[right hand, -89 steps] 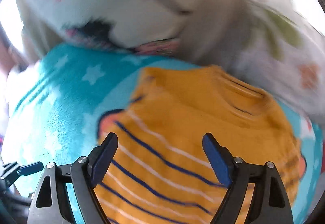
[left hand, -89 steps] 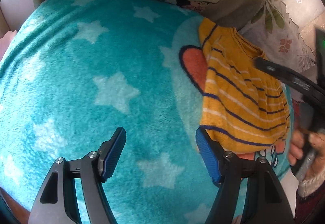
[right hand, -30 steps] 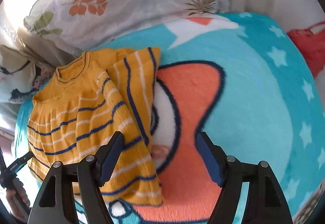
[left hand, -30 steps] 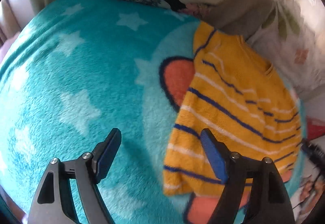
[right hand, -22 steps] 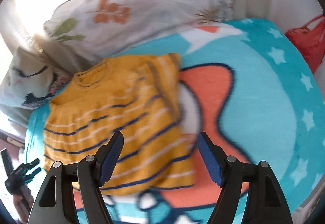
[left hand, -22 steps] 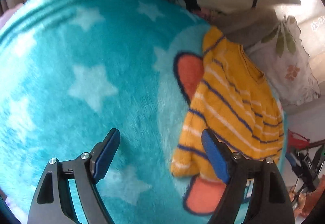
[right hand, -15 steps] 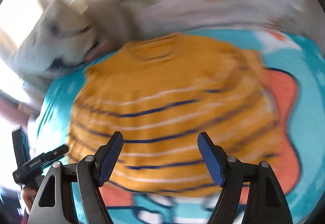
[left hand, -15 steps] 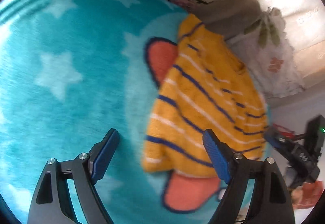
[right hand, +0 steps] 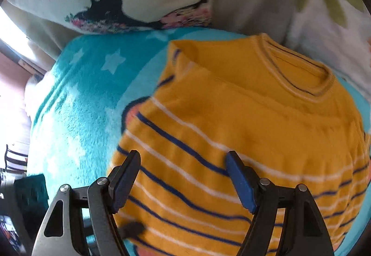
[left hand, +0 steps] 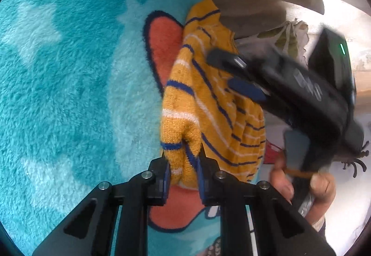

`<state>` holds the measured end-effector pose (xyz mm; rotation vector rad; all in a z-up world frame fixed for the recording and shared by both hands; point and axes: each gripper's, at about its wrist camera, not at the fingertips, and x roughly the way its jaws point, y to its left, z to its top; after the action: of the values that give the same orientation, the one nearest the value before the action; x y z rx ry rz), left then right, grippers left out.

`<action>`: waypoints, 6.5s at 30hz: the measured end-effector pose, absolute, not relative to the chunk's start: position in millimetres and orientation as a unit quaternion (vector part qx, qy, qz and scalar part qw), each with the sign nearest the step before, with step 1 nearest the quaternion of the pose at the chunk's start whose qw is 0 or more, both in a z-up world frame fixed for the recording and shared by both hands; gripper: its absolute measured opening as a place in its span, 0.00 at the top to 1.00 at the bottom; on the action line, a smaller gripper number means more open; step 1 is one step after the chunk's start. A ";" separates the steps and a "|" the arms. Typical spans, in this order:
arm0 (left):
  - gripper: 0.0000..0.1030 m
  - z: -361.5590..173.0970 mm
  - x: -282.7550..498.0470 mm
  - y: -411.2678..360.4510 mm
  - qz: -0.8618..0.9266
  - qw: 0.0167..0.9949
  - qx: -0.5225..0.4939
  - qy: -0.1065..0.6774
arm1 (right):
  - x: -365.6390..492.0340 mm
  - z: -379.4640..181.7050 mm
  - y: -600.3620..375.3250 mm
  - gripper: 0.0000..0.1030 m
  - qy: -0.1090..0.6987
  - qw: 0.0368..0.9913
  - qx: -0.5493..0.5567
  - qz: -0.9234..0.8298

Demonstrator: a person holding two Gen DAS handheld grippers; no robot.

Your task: Fold small clothes

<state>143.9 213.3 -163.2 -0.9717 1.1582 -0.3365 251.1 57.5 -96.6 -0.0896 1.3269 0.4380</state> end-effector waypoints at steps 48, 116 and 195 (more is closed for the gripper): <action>0.61 -57.0 141.8 26.0 -0.169 0.771 -0.345 0.508 | 236.8 -39.2 -221.5 0.83 0.520 0.830 0.104 0.171; 0.33 -61.1 189.6 -37.8 -0.030 0.846 -0.027 0.531 | 169.8 -132.0 -325.6 0.00 0.549 0.812 0.152 0.125; 0.43 -100.7 171.1 33.5 -0.128 0.798 -0.213 0.549 | 153.0 -50.0 -205.8 0.55 0.486 0.864 0.069 0.108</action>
<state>171.1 33.5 -100.7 -0.4583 1.1787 -0.2750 153.0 -205.8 -50.0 0.1449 1.0189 0.2267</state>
